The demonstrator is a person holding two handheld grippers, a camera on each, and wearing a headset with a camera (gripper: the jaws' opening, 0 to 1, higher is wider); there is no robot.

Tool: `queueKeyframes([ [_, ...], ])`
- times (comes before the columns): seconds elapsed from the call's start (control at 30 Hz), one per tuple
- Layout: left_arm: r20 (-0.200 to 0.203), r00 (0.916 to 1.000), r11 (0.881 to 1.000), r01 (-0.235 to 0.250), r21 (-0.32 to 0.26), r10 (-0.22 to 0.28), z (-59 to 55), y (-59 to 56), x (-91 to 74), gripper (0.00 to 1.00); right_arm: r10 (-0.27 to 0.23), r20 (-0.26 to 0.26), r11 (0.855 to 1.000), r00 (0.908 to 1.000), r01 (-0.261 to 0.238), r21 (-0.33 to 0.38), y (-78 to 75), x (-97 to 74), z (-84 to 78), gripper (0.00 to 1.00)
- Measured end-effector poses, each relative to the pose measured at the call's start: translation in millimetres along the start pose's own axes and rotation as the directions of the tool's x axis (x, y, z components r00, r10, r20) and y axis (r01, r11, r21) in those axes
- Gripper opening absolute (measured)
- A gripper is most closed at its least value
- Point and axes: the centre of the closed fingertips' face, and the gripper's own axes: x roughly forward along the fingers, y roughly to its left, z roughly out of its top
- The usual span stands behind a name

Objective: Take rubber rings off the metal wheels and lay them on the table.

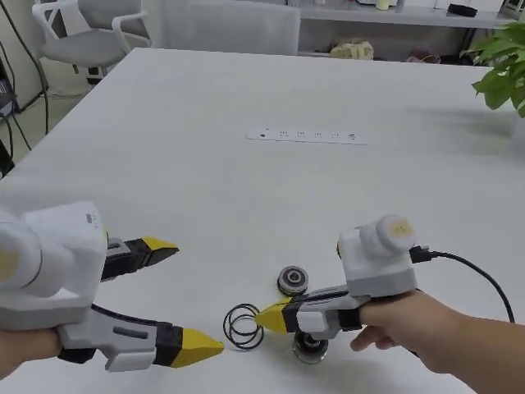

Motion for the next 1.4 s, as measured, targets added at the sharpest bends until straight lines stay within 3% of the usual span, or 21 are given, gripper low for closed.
queueKeyframes([
  [0.53,-0.011,0.9999,1.000,-0.001,-0.012,0.001,-3.3,-1.1,-7.6,0.79,-0.042,-0.037,0.999,0.9984,0.041,-0.035,-8.6,1.5,-7.1,0.00],
  [0.9,-0.020,0.9998,1.000,0.001,-0.013,-0.001,-4.9,-1.0,-6.9,0.79,-0.062,-0.057,0.995,0.9964,0.057,-0.086,-12.1,1.9,-10.5,0.07],
  [1.0,-0.023,0.9997,1.000,0.003,-0.013,-0.003,-5.3,-1.1,-6.0,0.79,-0.065,-0.048,0.994,0.9967,0.061,-0.092,-11.6,-1.2,-7.5,0.09],
  [1.4,-0.015,0.9999,1.000,0.005,-0.004,-0.005,5.0,3.1,-2.1,0.77,-0.080,0.069,0.992,0.9944,0.086,-0.095,-14.1,-18.3,24.5,0.16],
])
